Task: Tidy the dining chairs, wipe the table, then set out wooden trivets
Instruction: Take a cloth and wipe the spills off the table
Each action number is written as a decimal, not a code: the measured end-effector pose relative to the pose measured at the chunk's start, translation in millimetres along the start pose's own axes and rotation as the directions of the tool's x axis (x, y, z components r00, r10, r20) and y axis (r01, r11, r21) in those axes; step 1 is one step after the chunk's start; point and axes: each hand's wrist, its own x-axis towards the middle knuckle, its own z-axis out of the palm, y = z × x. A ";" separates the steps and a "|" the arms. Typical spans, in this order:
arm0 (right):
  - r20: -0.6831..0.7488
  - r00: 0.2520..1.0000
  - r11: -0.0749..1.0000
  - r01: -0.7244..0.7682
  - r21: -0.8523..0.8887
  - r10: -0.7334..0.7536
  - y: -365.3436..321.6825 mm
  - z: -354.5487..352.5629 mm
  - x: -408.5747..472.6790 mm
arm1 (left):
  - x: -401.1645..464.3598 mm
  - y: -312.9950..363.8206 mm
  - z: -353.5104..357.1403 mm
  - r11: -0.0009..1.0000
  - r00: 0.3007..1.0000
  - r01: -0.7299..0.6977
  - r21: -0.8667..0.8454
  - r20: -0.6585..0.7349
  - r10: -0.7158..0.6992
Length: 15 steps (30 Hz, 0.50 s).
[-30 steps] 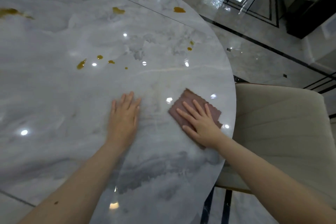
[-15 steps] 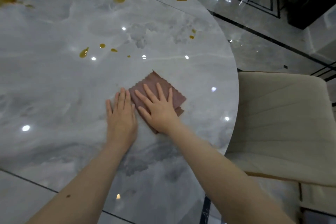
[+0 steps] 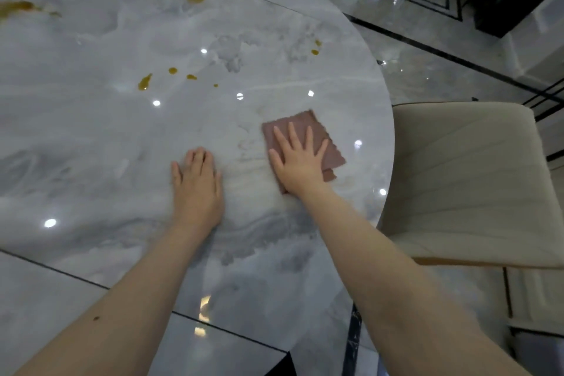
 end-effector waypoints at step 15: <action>-0.007 0.997 0.997 -0.078 -0.005 0.078 21.2 1.3 -46.6 | -21.6 4.7 1.3 0.991 0.995 0.073 0.113 0.056 -0.080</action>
